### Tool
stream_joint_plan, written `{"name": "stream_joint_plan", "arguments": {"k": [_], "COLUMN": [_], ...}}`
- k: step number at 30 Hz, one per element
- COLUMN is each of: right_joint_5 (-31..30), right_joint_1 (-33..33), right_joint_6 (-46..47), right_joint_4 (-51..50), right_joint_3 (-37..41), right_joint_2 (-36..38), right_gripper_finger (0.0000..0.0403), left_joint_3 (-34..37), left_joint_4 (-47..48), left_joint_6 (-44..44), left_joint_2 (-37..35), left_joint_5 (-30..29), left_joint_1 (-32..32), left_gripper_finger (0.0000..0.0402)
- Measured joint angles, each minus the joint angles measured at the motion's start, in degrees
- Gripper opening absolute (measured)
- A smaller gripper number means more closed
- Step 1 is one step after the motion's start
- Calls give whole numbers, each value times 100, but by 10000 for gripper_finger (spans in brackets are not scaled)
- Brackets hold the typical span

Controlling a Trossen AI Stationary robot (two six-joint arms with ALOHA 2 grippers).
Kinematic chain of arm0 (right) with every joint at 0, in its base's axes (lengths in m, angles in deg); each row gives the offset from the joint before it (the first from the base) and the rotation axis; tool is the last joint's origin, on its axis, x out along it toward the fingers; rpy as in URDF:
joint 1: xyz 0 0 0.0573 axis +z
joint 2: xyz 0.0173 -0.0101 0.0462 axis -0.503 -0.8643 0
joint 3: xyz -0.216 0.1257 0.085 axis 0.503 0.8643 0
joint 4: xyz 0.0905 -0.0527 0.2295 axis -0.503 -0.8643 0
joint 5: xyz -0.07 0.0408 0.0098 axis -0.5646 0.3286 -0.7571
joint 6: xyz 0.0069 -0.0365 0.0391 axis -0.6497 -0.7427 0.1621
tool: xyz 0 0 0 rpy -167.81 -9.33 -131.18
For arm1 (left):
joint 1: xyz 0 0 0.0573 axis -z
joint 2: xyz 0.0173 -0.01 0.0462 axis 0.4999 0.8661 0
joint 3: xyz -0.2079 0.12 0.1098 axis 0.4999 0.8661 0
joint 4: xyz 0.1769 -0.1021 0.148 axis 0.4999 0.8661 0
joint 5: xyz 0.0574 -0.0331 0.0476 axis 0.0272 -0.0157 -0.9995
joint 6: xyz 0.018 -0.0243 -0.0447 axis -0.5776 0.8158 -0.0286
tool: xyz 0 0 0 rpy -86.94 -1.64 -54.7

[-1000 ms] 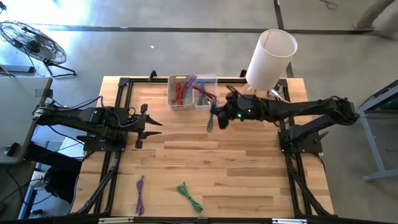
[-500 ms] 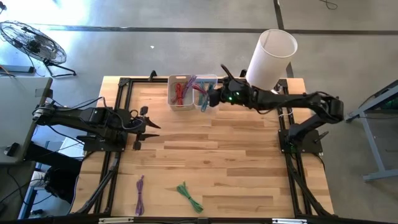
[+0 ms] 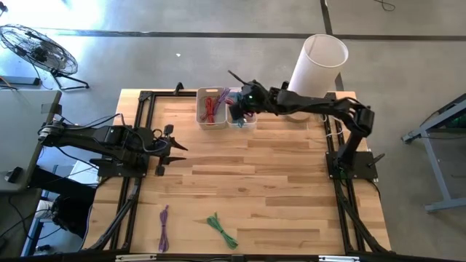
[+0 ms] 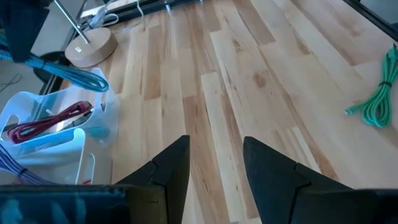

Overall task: Pick & Place USB Port
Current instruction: Put the blue and white USB cable into the white transparent bin

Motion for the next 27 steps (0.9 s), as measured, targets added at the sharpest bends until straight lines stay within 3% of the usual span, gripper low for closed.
{"name": "stream_joint_plan", "arguments": {"k": [16,27], "right_joint_5": [-56,336], "right_joint_1": [-660,-793], "right_joint_6": [88,125], "right_joint_4": [-74,-343], "right_joint_3": [-103,-90], "right_joint_2": [-227,-424], "right_gripper_finger": [15,15], "left_joint_3": [0,0], "left_joint_4": [364,381], "left_joint_6": [106,106], "left_joint_2": [-2,0], "left_joint_5": [169,171], "left_joint_1": [1,1], "left_gripper_finger": [146,146]}}
